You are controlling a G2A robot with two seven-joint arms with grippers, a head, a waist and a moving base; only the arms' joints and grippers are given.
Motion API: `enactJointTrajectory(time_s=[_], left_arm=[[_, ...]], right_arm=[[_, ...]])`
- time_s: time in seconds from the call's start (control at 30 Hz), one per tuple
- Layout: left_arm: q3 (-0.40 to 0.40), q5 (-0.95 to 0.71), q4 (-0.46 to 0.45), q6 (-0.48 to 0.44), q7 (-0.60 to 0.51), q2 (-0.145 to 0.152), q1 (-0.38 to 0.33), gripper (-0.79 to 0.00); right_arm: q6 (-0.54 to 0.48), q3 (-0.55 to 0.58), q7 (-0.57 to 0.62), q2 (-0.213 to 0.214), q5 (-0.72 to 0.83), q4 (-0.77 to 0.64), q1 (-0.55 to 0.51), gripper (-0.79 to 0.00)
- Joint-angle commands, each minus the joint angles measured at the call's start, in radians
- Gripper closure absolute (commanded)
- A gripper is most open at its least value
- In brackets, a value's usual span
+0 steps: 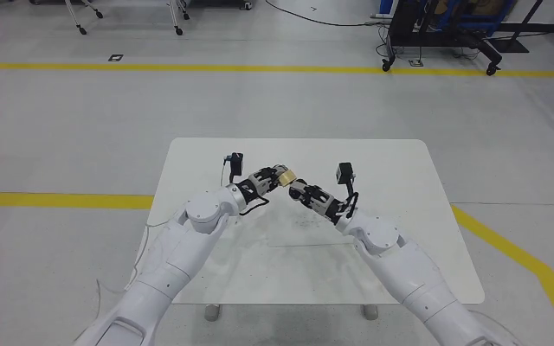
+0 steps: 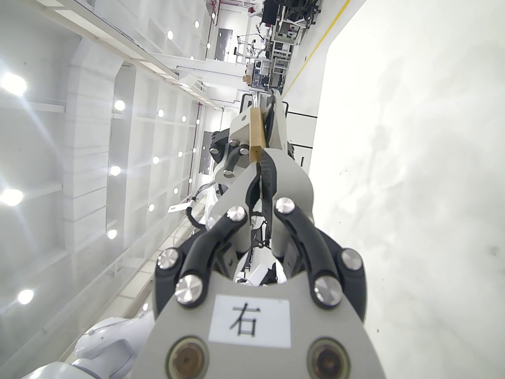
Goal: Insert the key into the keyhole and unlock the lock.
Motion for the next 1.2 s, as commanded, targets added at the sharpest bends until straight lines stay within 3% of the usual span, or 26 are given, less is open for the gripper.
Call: enactJointTrajectory(time_s=[0.0,0.3,0.33,0.4,0.43,1.07,1.17], left_arm=[[-0.004,0.005,-0.001,0.0,0.0,0.0,0.004,0.0],[-0.024,0.015,-0.013,0.017,-0.005,0.001,0.019,0.0],[-0.025,0.016,-0.013,0.019,-0.006,0.001,0.02,0.0],[-0.029,0.015,-0.013,0.025,-0.006,0.001,0.021,0.0],[-0.031,0.014,-0.013,0.028,-0.003,0.0,0.022,0.0],[-0.048,0.014,0.0,0.01,0.03,-0.012,0.025,0.0],[-0.05,0.009,-0.002,-0.011,0.024,-0.015,0.023,0.0]], right_arm=[[0.0,0.0,-0.005,-0.002,-0.008,0.001,0.003,0.0],[-0.002,0.008,-0.056,-0.01,-0.073,-0.003,0.004,0.0],[-0.001,0.01,-0.055,-0.01,-0.073,-0.004,0.003,-0.209],[-0.003,0.015,-0.054,-0.011,-0.075,-0.005,0.001,-0.748],[-0.004,0.018,-0.054,-0.011,-0.074,-0.007,-0.001,-0.785],[-0.005,0.03,-0.05,-0.012,-0.055,-0.011,-0.01,-0.785],[0.021,0.041,-0.028,-0.016,0.042,-0.023,-0.027,-0.785]])
